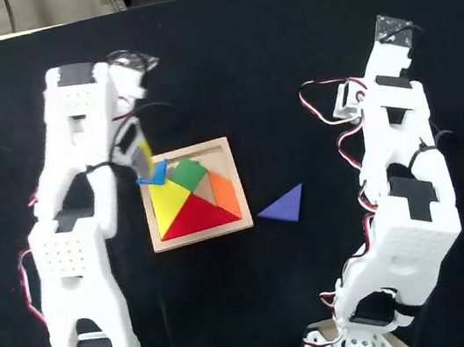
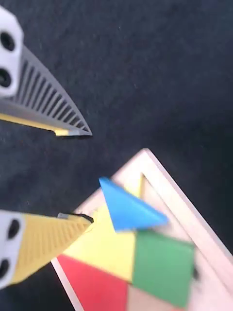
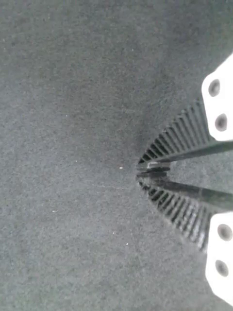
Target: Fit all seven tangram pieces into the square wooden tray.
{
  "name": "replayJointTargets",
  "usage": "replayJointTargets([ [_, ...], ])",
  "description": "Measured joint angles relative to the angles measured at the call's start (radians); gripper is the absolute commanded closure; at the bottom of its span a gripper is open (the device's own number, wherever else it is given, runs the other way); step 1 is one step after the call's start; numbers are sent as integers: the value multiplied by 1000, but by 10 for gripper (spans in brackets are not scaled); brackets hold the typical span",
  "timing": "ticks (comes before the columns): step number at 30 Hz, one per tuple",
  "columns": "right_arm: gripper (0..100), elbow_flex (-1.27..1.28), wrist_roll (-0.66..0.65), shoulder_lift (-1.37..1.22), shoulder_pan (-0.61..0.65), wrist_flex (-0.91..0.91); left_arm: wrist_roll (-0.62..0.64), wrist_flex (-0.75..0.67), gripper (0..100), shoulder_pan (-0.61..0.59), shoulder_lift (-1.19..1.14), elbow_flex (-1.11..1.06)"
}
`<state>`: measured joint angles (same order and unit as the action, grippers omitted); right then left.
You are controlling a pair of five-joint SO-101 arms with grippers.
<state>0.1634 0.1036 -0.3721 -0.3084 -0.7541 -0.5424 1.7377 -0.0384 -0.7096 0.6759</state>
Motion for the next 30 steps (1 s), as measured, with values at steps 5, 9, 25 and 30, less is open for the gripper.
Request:
replayJointTargets([
  [5,987,0,0,0,0,0,-150,0,870,-32,-21,-35],
  [9,987,0,0,0,0,0,-209,0,959,-31,-64,-37],
  [25,987,0,0,0,12,0,-100,5,953,25,-209,123],
  [30,987,0,0,0,12,0,-68,5,953,26,-209,158],
])
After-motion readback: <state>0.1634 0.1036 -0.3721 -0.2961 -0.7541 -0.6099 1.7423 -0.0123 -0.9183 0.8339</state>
